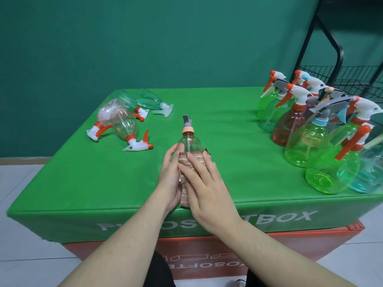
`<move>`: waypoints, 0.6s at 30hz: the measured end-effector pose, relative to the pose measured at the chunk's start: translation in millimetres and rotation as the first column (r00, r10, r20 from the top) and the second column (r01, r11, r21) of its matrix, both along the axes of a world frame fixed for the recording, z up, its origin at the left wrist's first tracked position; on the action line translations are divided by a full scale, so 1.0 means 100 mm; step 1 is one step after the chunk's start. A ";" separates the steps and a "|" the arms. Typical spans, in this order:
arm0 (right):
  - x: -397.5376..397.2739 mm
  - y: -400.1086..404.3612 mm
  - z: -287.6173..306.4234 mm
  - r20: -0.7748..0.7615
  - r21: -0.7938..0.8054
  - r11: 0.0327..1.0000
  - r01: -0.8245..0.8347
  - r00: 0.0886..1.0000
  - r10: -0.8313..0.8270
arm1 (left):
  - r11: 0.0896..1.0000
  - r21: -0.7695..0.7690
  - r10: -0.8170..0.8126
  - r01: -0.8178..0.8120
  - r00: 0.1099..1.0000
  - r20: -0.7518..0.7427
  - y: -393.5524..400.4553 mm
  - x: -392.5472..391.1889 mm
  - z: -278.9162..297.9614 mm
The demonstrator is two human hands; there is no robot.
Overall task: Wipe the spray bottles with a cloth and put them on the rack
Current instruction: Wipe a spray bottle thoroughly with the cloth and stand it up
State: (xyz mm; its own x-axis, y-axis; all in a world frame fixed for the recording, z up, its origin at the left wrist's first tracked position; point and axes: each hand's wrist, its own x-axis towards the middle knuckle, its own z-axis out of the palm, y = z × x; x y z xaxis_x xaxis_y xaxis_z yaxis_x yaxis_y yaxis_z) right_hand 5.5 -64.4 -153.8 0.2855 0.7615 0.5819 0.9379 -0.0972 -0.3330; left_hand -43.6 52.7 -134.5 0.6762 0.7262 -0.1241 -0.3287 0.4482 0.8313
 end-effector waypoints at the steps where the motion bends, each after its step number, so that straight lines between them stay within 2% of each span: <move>1: 0.00 0.00 0.01 -0.003 0.002 1.000 0.008 1.000 -0.008 | 1.000 -0.008 -0.008 0.008 1.000 0.001 0.00 -0.01 0.00; 4: 0.00 0.06 0.07 -0.055 0.005 1.000 0.005 0.998 -0.004 | 0.998 -0.011 -0.063 0.063 0.998 -0.003 0.01 -0.03 -0.01; 7: 0.06 0.17 0.21 -0.191 0.024 0.999 0.025 0.981 -0.020 | 0.996 0.023 -0.086 0.086 0.996 -0.016 0.04 -0.03 -0.02; 13: 0.14 0.45 0.44 -0.075 -0.042 0.999 0.020 0.997 -0.023 | 0.994 -0.046 -0.096 0.098 0.995 0.025 0.02 -0.04 0.02; 18: 0.19 0.59 0.69 -0.239 -0.083 0.996 0.031 0.970 -0.050 | 0.993 -0.048 -0.108 0.107 0.994 -0.028 0.04 -0.02 0.03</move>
